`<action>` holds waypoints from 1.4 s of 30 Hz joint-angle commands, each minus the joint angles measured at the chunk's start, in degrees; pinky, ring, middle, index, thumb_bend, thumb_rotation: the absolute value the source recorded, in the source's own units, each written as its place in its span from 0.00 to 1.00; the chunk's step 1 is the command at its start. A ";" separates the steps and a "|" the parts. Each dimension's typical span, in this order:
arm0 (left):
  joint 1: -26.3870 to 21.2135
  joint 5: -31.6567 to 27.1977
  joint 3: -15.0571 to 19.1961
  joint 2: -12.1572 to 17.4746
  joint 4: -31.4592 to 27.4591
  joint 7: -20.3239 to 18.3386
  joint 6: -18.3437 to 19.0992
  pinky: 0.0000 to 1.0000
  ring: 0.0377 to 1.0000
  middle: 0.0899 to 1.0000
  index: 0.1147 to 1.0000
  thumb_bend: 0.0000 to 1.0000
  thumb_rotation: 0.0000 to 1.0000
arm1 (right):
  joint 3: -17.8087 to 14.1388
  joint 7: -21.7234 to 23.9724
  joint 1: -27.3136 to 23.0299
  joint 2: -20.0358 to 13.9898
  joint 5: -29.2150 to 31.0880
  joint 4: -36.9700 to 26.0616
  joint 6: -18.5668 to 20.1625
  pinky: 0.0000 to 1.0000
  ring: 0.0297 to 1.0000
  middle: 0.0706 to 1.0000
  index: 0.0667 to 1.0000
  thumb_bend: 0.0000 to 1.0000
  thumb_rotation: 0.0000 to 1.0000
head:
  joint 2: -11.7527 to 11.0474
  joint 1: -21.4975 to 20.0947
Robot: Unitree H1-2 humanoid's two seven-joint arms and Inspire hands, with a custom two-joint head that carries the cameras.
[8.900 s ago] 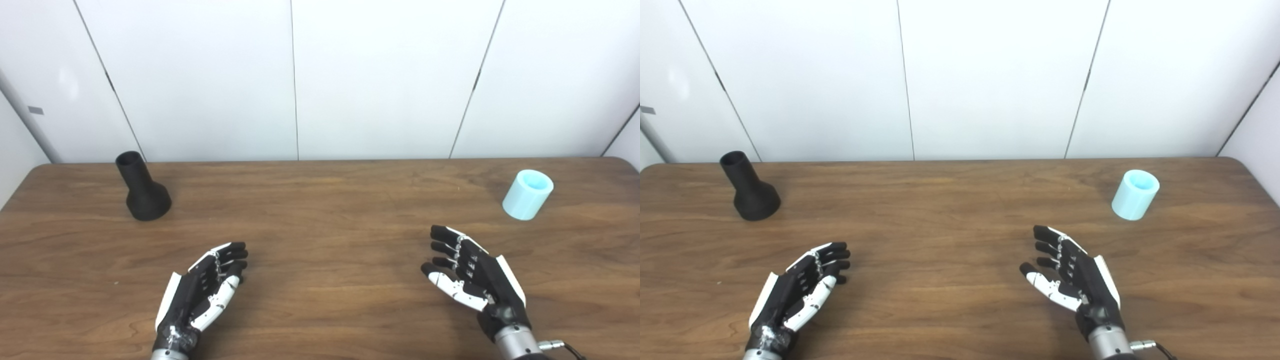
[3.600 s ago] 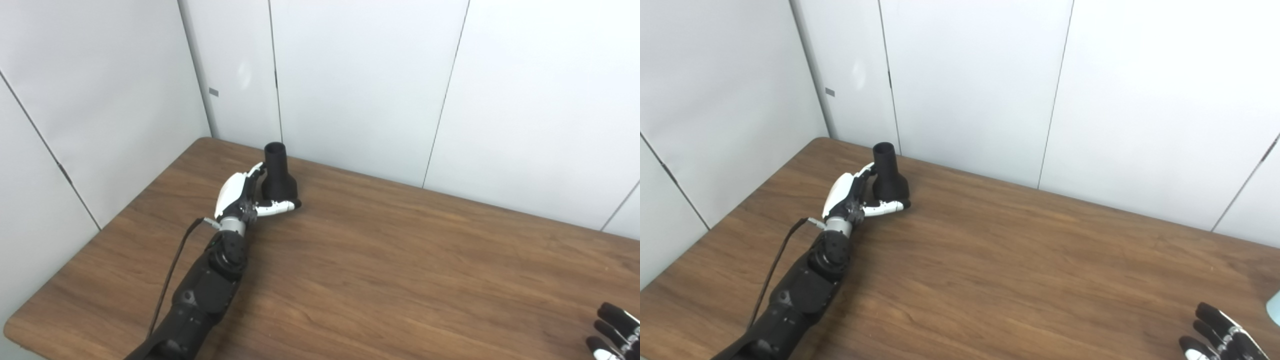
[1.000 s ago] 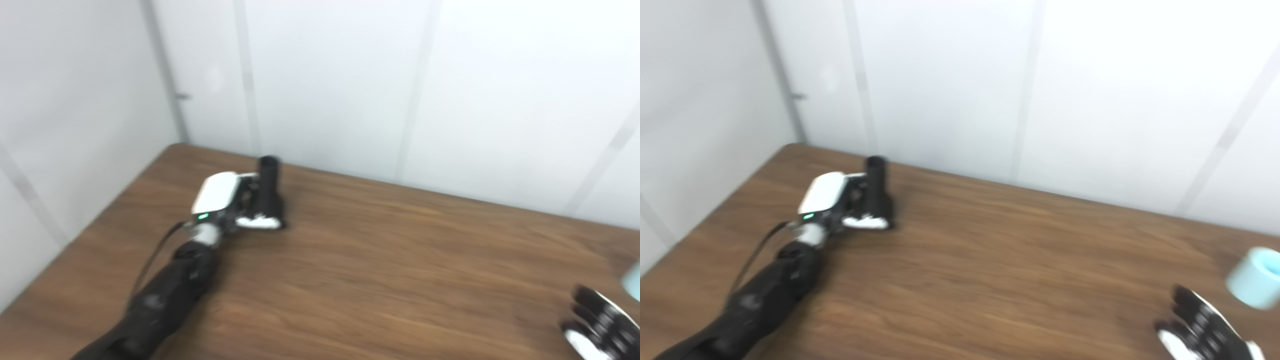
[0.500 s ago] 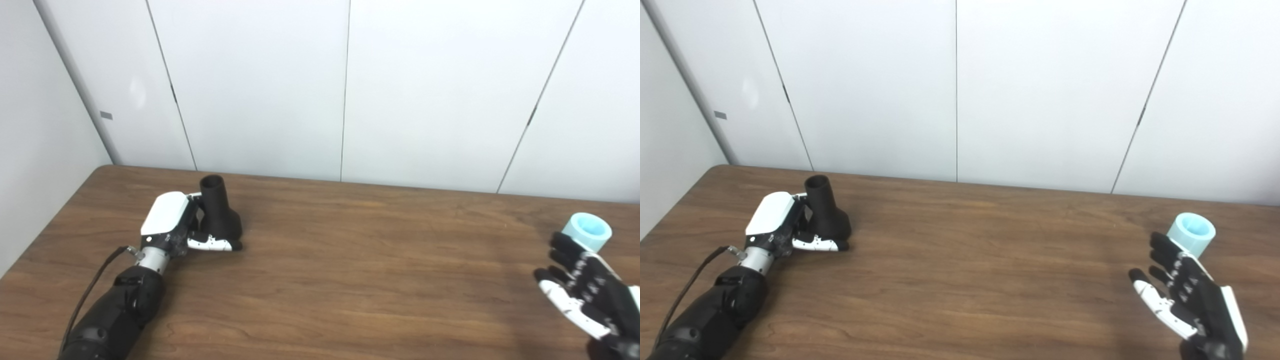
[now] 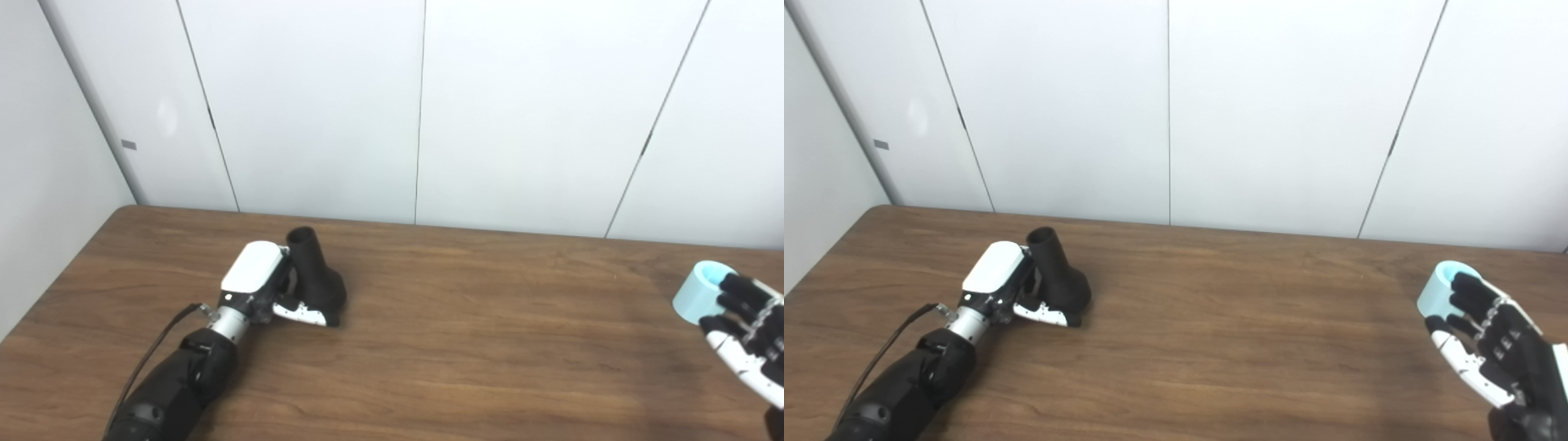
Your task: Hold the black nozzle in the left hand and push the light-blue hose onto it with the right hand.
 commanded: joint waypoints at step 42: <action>2.96 3.07 -33.13 -1.45 -9.65 8.78 -1.56 0.39 0.45 0.44 0.41 0.52 0.00 | -0.90 -10.66 -9.37 -2.02 -14.03 13.91 -13.43 0.82 0.89 0.90 0.86 0.84 0.56 | 0.10 -22.66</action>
